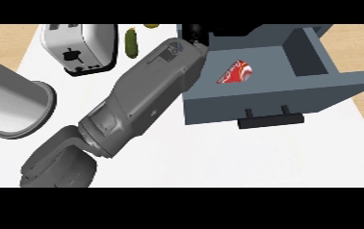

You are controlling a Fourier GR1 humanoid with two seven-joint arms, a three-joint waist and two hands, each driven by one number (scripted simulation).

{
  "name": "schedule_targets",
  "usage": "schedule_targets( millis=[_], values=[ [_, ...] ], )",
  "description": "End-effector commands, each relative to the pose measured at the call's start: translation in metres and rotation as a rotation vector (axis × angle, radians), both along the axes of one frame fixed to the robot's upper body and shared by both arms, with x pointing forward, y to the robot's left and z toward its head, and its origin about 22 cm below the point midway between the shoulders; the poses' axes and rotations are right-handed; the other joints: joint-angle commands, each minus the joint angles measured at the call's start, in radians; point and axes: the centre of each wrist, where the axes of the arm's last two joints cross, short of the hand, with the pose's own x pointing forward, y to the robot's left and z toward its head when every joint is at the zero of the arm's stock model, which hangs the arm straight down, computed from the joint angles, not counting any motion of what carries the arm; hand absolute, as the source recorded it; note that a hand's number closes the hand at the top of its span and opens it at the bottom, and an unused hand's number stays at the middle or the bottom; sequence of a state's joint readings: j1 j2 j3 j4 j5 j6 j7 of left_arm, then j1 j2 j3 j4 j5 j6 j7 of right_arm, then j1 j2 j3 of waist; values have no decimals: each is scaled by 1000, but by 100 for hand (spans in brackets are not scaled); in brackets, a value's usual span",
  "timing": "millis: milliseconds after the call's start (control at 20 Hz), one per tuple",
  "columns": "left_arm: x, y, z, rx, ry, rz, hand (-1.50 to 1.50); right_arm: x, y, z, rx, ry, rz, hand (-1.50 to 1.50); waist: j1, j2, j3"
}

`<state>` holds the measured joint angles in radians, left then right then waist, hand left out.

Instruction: Pick up the can, place it into the drawer and close the drawer

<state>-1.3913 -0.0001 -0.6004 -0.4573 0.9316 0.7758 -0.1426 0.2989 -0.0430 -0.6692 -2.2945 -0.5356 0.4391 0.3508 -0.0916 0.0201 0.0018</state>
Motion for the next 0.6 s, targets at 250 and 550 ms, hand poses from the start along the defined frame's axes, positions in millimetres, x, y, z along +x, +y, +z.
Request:
schedule_targets(
  millis=[250,550],
  values=[
    [2,1,2,-32,-31,19,-150,-12,8,21,-201,-93,-19,-150,15,-3,-1],
    [-1,-7,18,-82,-82,-6,-150,3,12,31,-366,-191,47,-150,21,-2,0]
  ],
)
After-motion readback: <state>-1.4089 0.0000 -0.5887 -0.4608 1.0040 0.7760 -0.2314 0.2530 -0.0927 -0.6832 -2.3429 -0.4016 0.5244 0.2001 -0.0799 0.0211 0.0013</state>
